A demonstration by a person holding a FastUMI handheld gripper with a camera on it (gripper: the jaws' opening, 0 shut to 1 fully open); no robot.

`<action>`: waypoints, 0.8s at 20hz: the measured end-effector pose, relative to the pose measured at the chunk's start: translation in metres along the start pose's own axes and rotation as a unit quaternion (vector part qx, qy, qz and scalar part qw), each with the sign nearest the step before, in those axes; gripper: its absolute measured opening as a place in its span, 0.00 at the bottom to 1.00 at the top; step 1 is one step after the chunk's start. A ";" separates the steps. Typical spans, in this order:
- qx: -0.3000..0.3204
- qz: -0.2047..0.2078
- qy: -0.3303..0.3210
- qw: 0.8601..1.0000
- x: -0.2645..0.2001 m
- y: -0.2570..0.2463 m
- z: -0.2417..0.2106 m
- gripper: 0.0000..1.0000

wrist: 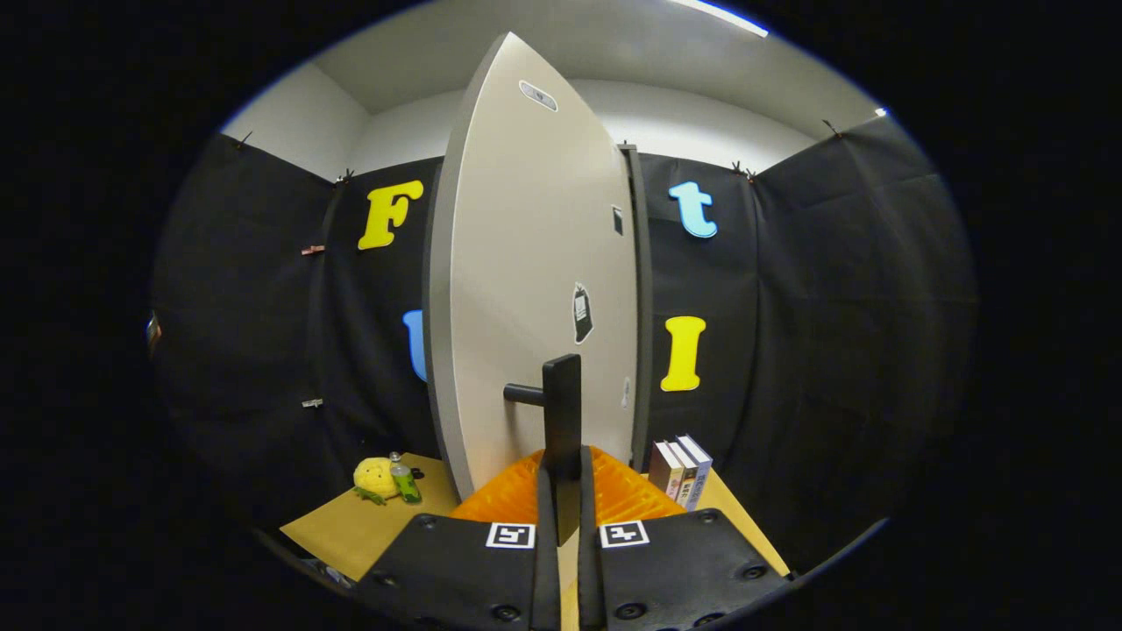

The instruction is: Open the shoe cabinet door, grab the shoes and put them into the shoe cabinet, then close the shoe cabinet door.

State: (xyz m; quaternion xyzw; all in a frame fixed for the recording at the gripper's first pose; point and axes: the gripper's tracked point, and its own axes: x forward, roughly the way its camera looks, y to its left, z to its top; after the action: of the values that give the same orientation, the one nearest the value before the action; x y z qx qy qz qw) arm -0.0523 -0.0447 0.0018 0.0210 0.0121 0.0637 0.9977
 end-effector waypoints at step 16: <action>0.008 0.036 0.018 0.999 -0.017 -0.093 0.005 0.07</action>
State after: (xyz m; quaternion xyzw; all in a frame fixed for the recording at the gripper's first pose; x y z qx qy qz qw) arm -0.0577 -0.1389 0.0028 0.0279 0.0301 0.1001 0.9941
